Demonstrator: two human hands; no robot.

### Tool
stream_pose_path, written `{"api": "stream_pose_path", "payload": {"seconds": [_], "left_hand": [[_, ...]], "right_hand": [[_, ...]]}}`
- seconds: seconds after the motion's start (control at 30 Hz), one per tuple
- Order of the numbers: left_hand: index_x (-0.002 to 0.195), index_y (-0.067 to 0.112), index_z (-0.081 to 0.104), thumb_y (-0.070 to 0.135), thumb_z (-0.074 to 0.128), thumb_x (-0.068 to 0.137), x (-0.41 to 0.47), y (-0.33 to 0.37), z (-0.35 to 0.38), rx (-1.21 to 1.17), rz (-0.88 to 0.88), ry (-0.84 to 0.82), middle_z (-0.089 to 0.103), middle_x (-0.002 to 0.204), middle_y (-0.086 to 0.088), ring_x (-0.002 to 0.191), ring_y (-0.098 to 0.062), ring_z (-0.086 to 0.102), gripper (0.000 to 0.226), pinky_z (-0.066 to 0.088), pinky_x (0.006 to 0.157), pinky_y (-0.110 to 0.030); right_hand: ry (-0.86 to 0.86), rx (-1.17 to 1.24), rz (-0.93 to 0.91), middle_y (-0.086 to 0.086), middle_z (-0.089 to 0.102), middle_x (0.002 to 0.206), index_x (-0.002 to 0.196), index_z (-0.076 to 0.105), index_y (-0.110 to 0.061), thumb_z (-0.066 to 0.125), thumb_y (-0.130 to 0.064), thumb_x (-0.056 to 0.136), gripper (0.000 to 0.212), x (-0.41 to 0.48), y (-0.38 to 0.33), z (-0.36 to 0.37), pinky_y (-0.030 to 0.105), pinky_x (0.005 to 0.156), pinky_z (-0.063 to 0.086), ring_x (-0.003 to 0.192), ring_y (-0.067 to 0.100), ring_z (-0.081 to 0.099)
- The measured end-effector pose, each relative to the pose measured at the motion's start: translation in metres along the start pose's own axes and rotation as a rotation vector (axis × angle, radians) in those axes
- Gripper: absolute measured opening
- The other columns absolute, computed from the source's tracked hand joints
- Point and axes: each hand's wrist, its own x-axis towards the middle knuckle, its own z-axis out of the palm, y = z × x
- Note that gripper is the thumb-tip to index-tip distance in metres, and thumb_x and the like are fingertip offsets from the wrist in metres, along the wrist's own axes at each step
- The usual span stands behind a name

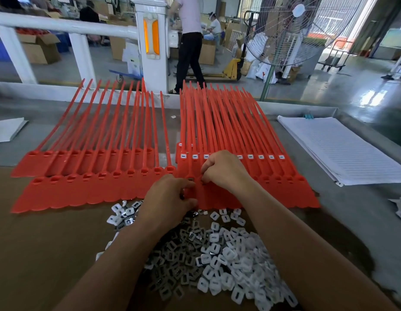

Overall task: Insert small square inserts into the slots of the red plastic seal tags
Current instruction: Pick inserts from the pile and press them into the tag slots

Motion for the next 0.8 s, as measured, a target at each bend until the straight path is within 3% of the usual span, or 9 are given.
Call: {"api": "stream_pose_path", "payload": {"seconds": [0.17, 0.33, 0.43, 0.5, 0.6, 0.67, 0.8], "left_hand": [[0.121, 0.028, 0.057, 0.032, 0.069, 0.078, 0.001, -0.001, 0.001, -0.004, -0.009, -0.001, 0.046, 0.089, 0.007, 0.083, -0.009, 0.046, 0.045, 0.034, 0.073, -0.020], [0.121, 0.027, 0.058, 0.032, 0.069, 0.077, 0.001, -0.001, 0.000, -0.013, -0.004, -0.001, 0.047, 0.089, 0.007, 0.084, -0.009, 0.047, 0.045, 0.035, 0.074, -0.020], [0.119, 0.027, 0.059, 0.031, 0.070, 0.077, 0.001, -0.001, -0.001, -0.025, -0.001, 0.009, 0.047, 0.086, 0.009, 0.081, -0.007, 0.046, 0.044, 0.034, 0.073, -0.019], [0.118, 0.027, 0.060, 0.030, 0.070, 0.076, 0.002, 0.000, 0.000, -0.032, 0.003, 0.013, 0.047, 0.086, 0.011, 0.080, -0.005, 0.046, 0.043, 0.034, 0.073, -0.019], [0.119, 0.028, 0.059, 0.031, 0.069, 0.077, 0.004, 0.000, -0.001, -0.032, 0.003, -0.002, 0.048, 0.085, 0.013, 0.075, -0.001, 0.046, 0.043, 0.035, 0.072, -0.018], [0.119, 0.027, 0.059, 0.032, 0.069, 0.077, 0.004, -0.001, -0.001, -0.032, 0.008, -0.015, 0.051, 0.085, 0.013, 0.075, -0.001, 0.048, 0.044, 0.036, 0.071, -0.018], [0.117, 0.027, 0.060, 0.029, 0.070, 0.076, 0.004, -0.001, -0.001, -0.029, 0.011, 0.000, 0.050, 0.080, 0.014, 0.074, -0.001, 0.047, 0.042, 0.034, 0.070, -0.016]], "right_hand": [[-0.044, 0.010, 0.007, -0.002, 0.065, 0.112, 0.096, 0.071, -0.021, 0.070, -0.015, 0.079, 0.018, 0.002, 0.003, -0.004, 0.021, 0.082, 0.039, 0.106, 0.012, 0.056], [-0.143, 0.012, -0.006, 0.000, 0.062, 0.119, 0.108, 0.068, -0.019, 0.061, -0.013, 0.087, 0.023, -0.007, -0.001, -0.016, 0.025, 0.097, 0.040, 0.114, 0.014, 0.054], [-0.079, 0.011, -0.114, -0.002, 0.063, 0.118, 0.108, 0.068, -0.018, 0.061, -0.016, 0.087, 0.022, -0.019, 0.000, -0.020, 0.020, 0.090, 0.039, 0.110, 0.010, 0.055], [-0.027, 0.055, -0.208, -0.009, 0.066, 0.102, 0.098, 0.070, -0.019, 0.065, -0.017, 0.084, 0.015, -0.031, 0.002, -0.022, 0.018, 0.086, 0.043, 0.094, 0.003, 0.058], [-0.154, 0.055, -0.313, -0.019, 0.063, 0.078, 0.079, 0.069, -0.028, 0.069, -0.018, 0.080, 0.009, -0.053, 0.005, -0.021, 0.013, 0.072, 0.047, 0.075, -0.005, 0.060], [-0.250, 0.018, -0.368, -0.020, 0.063, 0.078, 0.082, 0.069, -0.027, 0.069, -0.019, 0.079, 0.008, -0.065, 0.007, -0.015, 0.012, 0.074, 0.049, 0.077, -0.006, 0.060], [-0.278, -0.068, -0.452, -0.012, 0.066, 0.094, 0.099, 0.071, -0.022, 0.069, -0.022, 0.080, 0.019, -0.075, 0.007, -0.002, 0.010, 0.076, 0.042, 0.083, -0.004, 0.054]]}}
